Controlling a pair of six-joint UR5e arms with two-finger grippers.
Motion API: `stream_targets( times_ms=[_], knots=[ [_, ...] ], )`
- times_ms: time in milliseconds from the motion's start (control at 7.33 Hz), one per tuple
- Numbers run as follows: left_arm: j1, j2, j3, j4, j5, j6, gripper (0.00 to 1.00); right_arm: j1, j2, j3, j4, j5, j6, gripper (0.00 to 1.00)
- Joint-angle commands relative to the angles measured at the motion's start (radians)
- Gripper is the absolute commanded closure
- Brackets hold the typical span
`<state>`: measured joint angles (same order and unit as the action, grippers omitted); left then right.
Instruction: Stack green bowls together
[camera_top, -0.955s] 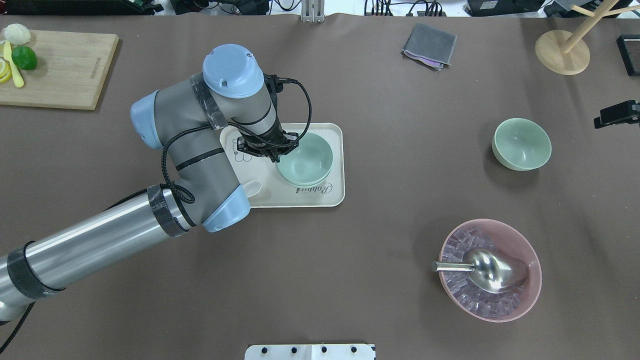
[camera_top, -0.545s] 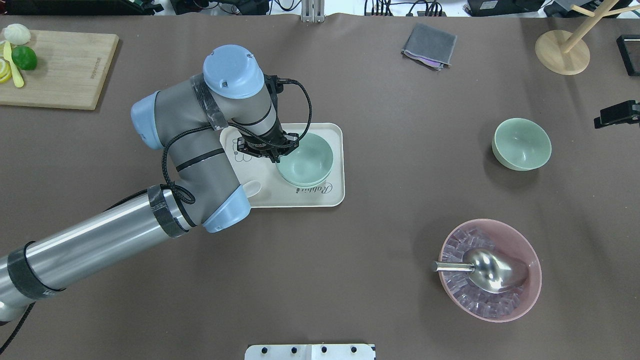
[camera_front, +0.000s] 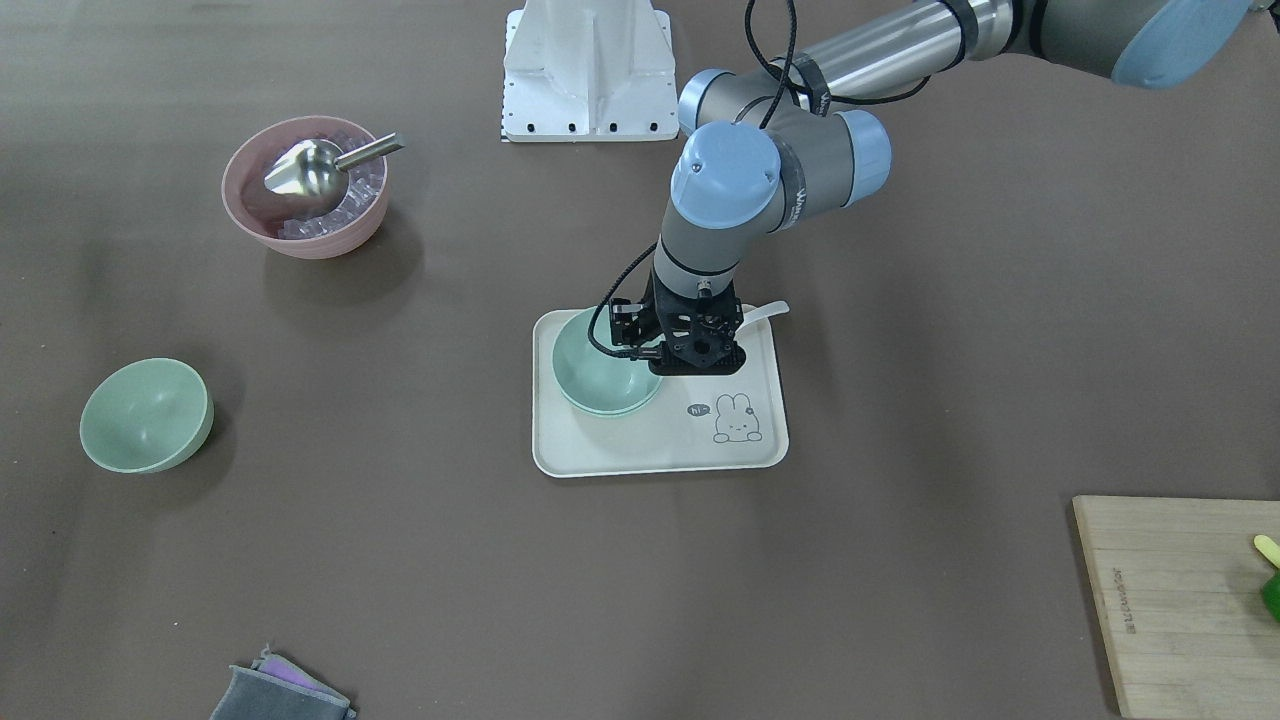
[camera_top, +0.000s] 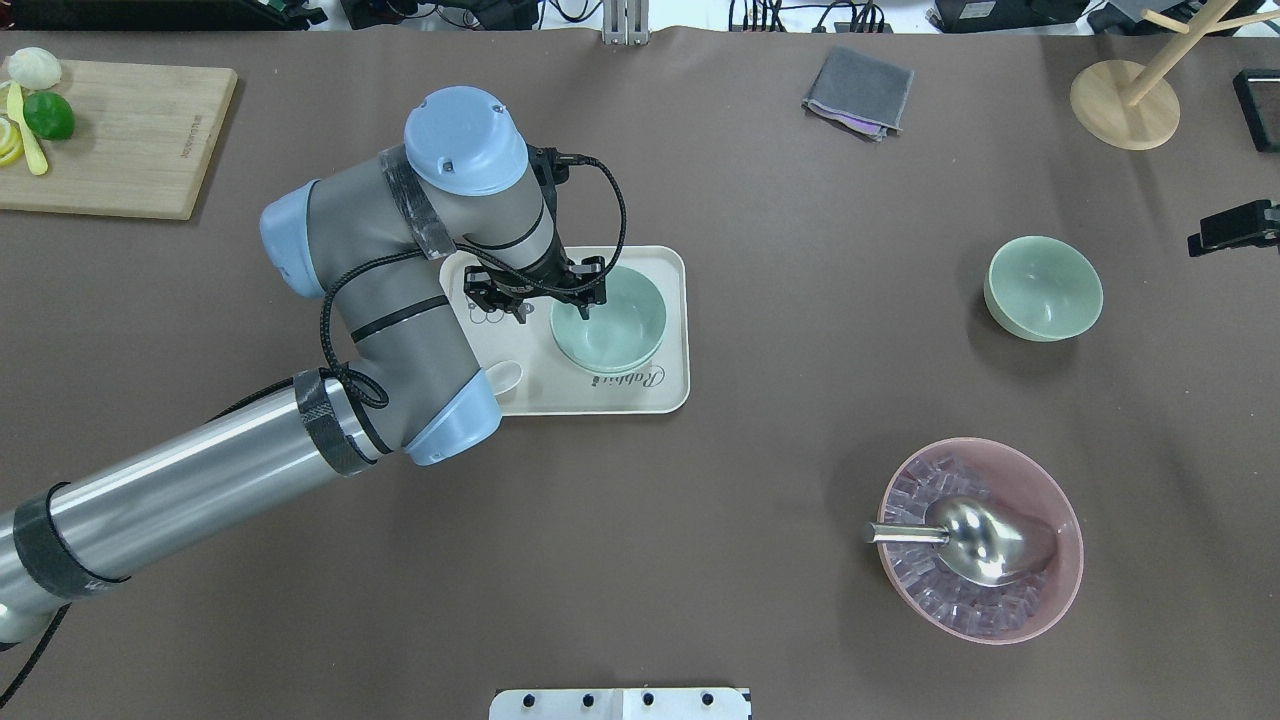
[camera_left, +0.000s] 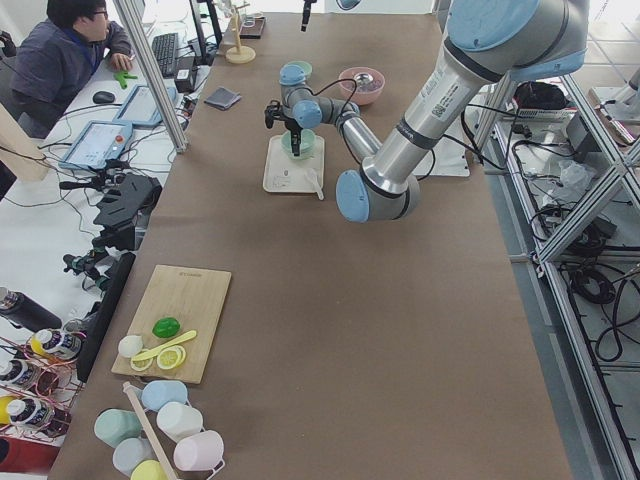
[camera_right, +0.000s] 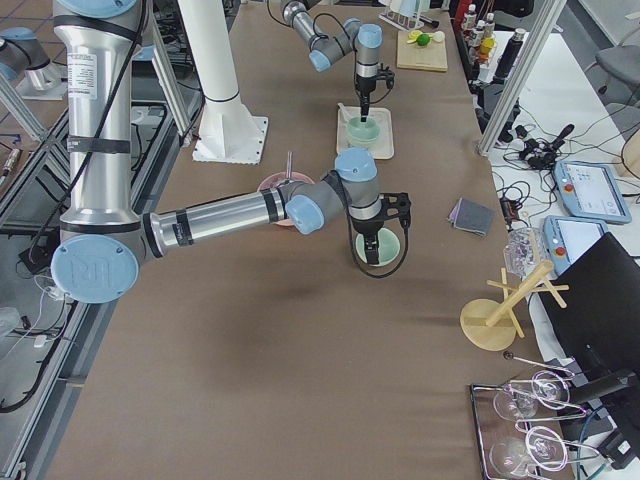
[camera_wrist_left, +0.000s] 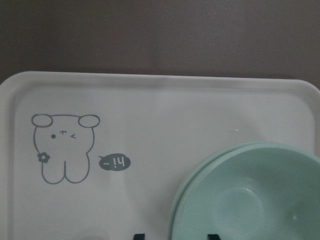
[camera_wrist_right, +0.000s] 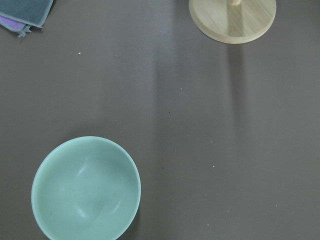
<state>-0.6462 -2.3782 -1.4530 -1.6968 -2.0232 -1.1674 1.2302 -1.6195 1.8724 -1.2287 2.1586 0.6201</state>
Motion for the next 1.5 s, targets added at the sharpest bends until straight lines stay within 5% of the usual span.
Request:
stream_targets(
  times_ms=[0, 136, 409, 545, 955, 1227, 1364],
  knots=[
    [-0.019, 0.045, -0.068, 0.022, -0.006, 0.002, 0.02, 0.0, 0.01, 0.002, 0.0, 0.001, 0.016, 0.01],
    [-0.05, 0.116, -0.161, 0.067, -0.009, 0.099, 0.01, -0.008, 0.024, 0.002, -0.002, 0.001, 0.059, 0.01],
    [-0.12, 0.184, -0.384, 0.37, -0.008, 0.352, 0.01, -0.02, 0.036, 0.004, -0.003, 0.0, 0.104, 0.0],
    [-0.207, 0.276, -0.459, 0.381, -0.023, 0.461, 0.01, -0.028, 0.044, 0.004, -0.006, 0.0, 0.143, 0.0],
    [-0.598, 0.59, -0.391, 0.384, -0.346, 1.081, 0.01, -0.078, 0.108, 0.004, -0.117, -0.022, 0.199, 0.0],
    [-0.718, 0.736, -0.285, 0.323, -0.327, 1.158, 0.01, -0.139, 0.153, -0.022, -0.204, -0.029, 0.178, 0.0],
    [-0.762, 0.763, -0.241, 0.254, -0.198, 1.201, 0.01, -0.15, 0.153, -0.054, -0.196, -0.028, 0.159, 0.0]
  ],
)
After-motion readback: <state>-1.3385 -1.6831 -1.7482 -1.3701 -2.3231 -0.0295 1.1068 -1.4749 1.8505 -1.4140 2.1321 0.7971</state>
